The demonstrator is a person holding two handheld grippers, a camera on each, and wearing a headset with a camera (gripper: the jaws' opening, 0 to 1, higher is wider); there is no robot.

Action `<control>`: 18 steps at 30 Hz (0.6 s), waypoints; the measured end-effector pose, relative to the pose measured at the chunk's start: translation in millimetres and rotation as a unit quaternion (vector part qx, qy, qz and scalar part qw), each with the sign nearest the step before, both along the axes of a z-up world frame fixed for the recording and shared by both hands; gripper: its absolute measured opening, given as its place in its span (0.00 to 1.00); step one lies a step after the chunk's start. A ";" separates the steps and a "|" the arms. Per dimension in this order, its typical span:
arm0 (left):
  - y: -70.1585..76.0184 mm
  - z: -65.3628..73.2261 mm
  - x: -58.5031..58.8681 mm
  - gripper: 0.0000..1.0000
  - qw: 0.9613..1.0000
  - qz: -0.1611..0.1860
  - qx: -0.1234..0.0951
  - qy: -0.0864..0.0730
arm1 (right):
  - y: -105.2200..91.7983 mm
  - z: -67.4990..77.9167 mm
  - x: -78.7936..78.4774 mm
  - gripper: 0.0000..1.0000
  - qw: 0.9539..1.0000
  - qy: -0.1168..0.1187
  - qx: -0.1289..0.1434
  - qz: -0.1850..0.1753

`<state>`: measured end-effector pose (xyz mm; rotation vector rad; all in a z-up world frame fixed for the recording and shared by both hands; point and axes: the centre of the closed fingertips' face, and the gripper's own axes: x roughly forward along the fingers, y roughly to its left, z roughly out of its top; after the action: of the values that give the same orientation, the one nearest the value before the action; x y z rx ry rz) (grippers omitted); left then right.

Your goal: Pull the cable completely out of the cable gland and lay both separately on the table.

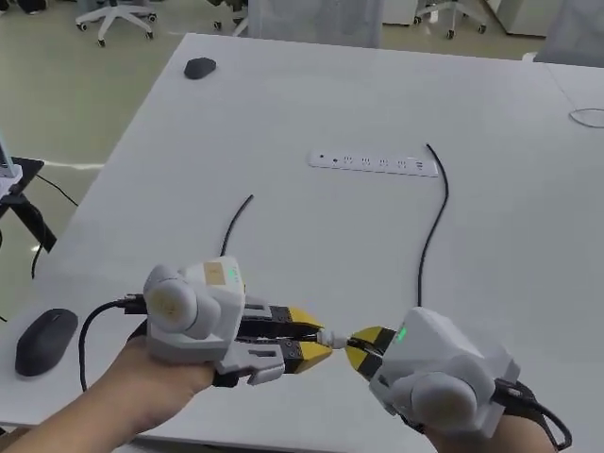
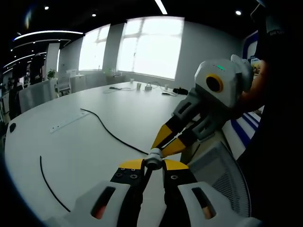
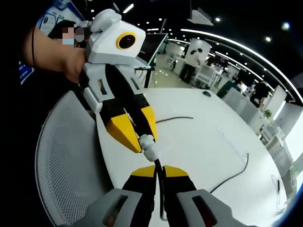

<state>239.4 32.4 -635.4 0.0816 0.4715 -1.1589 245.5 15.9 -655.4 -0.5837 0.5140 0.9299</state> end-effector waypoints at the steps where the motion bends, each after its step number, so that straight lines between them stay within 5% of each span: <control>1: 0.0 0.0 0.3 0.15 1.000 0.001 0.000 0.000 | -0.9 -0.4 0.6 0.00 1.000 0.001 0.001 -0.002; 18: 2.4 2.0 6.6 0.15 1.000 0.010 -0.004 0.000 | -30.0 -22.0 13.6 0.00 0.996 0.043 0.030 -0.067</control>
<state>246.1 34.8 -633.4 0.0694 0.4659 -1.1408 259.1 -14.1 -677.4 -0.4505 0.5937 0.8423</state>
